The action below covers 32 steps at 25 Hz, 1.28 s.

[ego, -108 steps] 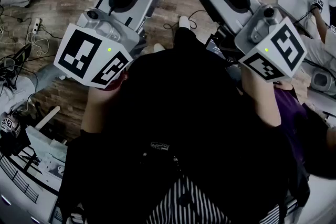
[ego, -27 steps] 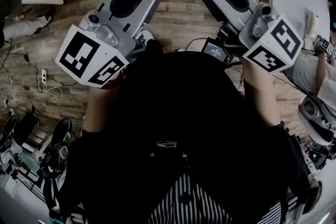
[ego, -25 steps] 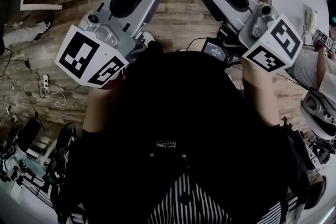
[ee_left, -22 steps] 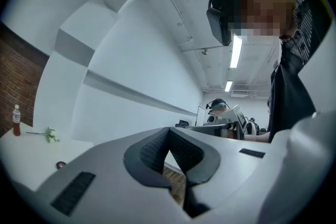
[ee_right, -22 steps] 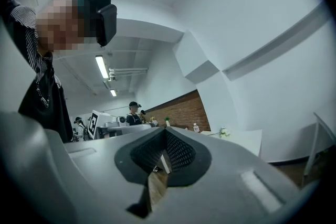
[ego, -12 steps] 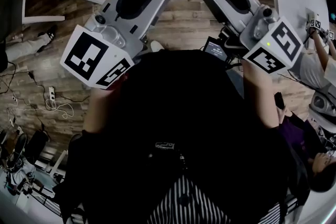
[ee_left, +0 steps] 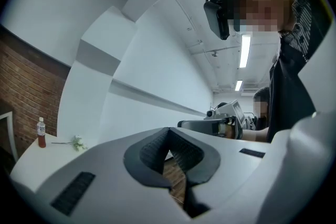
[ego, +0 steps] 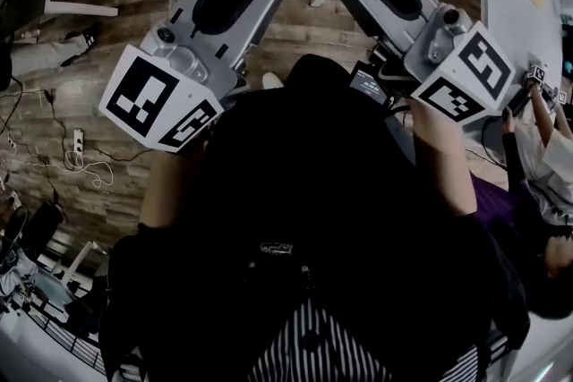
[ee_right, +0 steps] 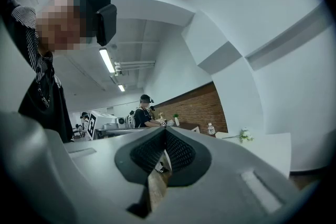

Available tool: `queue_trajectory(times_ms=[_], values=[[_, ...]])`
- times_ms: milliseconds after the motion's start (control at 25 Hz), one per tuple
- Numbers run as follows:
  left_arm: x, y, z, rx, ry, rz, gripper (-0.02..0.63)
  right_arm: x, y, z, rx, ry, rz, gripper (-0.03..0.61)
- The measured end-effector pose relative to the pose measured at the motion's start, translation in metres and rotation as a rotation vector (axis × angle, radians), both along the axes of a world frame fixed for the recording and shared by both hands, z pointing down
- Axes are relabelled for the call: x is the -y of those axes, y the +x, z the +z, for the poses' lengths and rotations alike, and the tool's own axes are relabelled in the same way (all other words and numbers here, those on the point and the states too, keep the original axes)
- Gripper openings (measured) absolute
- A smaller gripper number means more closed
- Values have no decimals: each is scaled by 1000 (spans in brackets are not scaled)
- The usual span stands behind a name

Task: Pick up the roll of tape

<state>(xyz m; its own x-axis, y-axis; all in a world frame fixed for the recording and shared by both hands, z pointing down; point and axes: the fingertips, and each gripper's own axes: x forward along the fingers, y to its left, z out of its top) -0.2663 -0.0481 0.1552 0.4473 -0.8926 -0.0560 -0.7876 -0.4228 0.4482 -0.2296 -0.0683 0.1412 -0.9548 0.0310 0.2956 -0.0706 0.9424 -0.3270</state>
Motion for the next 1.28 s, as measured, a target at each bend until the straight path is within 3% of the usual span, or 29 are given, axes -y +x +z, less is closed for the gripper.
queue_trajectory(times_ms=[80, 280, 360, 560, 760, 920, 1120, 1280], values=[[-29, 20, 2, 8, 5, -13, 8, -29, 17, 1, 14, 7, -19, 3], [-131, 152, -52, 51, 52, -16, 8, -133, 151, -49, 64, 56, -28, 3], [-130, 155, -36, 61, 44, -36, 8, -129, 155, -33, 77, 49, -39, 3], [-104, 112, -3, 85, 27, -87, 8, -98, 114, -3, 92, 50, -61, 3], [-86, 154, 8, 131, 48, -68, 8, -88, 147, 8, 132, 95, -67, 3], [-81, 154, 31, 145, 41, -63, 8, -84, 143, 34, 145, 83, -89, 3], [-69, 198, 44, 193, 33, -97, 8, -71, 184, 52, 194, 75, -122, 3], [-59, 212, 52, 213, 8, -117, 8, -59, 199, 63, 213, 56, -137, 3]])
